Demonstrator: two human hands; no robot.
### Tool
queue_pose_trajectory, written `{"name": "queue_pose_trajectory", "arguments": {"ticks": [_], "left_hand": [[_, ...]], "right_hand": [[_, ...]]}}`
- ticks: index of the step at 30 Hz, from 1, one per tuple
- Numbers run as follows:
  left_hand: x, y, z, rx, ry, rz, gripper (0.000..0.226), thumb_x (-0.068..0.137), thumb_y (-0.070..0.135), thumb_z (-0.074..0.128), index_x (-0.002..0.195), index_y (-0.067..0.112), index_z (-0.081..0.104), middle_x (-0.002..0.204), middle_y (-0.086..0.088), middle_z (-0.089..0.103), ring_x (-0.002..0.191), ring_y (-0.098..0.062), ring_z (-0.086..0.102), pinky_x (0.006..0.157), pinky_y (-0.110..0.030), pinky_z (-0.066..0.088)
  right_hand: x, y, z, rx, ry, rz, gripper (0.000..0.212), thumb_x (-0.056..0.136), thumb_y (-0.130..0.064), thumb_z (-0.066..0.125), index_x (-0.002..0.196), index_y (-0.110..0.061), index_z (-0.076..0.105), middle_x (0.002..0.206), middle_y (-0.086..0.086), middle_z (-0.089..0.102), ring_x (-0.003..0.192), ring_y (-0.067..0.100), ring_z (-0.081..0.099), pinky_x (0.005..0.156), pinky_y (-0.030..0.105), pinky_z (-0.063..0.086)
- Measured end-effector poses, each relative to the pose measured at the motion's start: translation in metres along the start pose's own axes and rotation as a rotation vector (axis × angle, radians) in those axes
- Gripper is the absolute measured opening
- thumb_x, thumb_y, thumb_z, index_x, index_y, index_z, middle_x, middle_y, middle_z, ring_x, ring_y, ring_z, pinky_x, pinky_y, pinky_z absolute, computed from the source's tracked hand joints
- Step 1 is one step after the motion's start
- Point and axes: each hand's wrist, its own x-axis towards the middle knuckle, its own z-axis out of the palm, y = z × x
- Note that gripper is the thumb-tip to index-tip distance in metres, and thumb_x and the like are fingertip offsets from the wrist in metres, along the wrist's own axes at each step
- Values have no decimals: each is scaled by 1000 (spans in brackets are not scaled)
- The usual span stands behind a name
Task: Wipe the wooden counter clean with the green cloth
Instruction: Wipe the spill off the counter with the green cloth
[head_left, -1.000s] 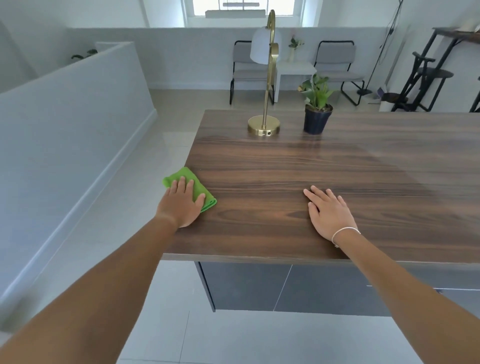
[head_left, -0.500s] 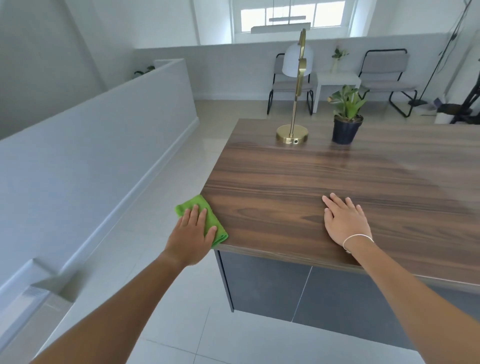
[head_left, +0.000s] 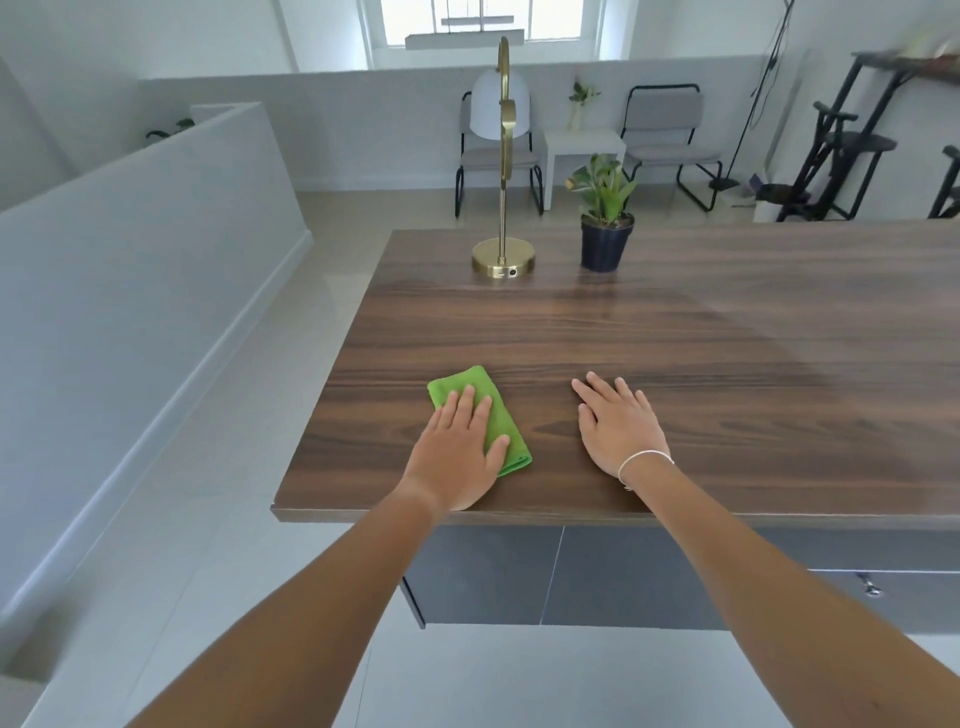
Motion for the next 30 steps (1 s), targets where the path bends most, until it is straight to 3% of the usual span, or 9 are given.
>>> {"name": "queue_pose_trajectory", "arguments": {"ticks": [5,11,14,20,24,27,30], "left_hand": [[-26,-34,2,14,12,8,64,96,47,19,150,14,6,161,-10,3,148,-25,1,122,-38,5],[-61,-97,-4,15,-16,-159,64,97,45,21,150,11,6,160,-11,2,148,-27,0,121,-40,5],[-61,-104,-6,73,-69,-161,65,96,45,9,150,9,3,160,-14,-1,148,-29,-3,121,-42,5],[-76,-115,-14,-261,77,-189,60,98,39,30,150,15,11,161,-5,2,148,-21,0,121,-35,2],[-84,-125,-16,-437,179,-296,56,99,32,33,149,12,18,160,-7,11,148,-22,7,121,-35,6],[-98,-147,-14,-409,144,-360,55,99,30,32,148,9,19,159,-10,14,148,-22,8,121,-35,5],[-110,-162,-11,-450,93,-447,57,98,36,34,149,15,18,160,-6,12,148,-20,4,120,-33,3]], "right_hand": [[-1,-2,0,12,-9,7,47,99,-29,21,146,-29,25,157,-8,19,145,24,13,119,39,8],[-3,3,3,8,-25,27,47,99,-29,20,146,-29,25,157,-8,18,145,24,13,119,39,8],[2,-1,3,28,-37,32,47,98,-29,20,146,-29,25,157,-7,18,145,24,12,119,39,7],[-1,-35,-5,10,-6,-1,48,98,-29,27,146,-25,25,157,-5,19,145,26,13,118,43,9],[-11,-103,-7,176,-21,-229,48,97,-26,32,145,-22,28,156,-1,22,144,26,17,116,43,14],[-26,-168,5,244,-114,-444,48,98,-27,31,145,-22,25,157,0,21,145,24,15,117,43,12],[-31,-211,18,230,-198,-532,48,99,-29,29,146,-22,23,157,-2,20,145,21,13,118,44,9]]}}
